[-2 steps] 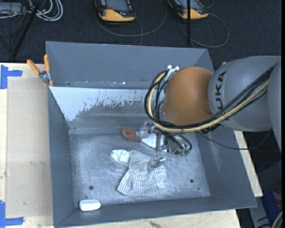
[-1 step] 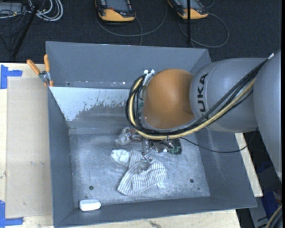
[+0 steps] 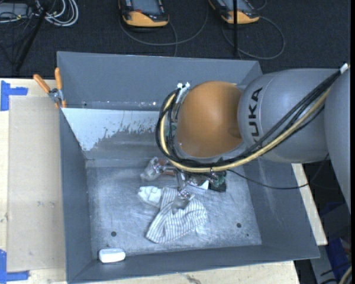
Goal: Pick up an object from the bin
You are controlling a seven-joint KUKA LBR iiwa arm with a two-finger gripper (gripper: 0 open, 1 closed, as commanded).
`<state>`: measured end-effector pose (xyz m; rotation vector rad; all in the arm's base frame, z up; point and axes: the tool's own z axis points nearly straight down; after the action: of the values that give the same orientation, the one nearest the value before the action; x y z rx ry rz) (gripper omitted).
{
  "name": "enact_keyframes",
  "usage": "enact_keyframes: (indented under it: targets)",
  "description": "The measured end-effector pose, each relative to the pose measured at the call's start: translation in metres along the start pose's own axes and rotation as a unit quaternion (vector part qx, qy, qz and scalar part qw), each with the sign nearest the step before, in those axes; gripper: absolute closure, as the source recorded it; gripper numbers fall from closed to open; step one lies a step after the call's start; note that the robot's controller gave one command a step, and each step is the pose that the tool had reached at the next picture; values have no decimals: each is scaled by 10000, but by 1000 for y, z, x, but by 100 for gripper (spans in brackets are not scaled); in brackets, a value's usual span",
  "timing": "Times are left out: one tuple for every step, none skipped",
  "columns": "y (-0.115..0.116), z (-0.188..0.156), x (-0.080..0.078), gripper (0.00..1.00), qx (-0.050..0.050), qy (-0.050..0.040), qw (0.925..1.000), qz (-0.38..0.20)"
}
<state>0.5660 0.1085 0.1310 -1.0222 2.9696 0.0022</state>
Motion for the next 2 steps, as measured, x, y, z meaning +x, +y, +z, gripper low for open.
enact_keyframes:
  targets:
    - [-3,44,7,0,13,-8,9891,-1471]
    - [0,52,-4,100,47,6,9798,-2001]
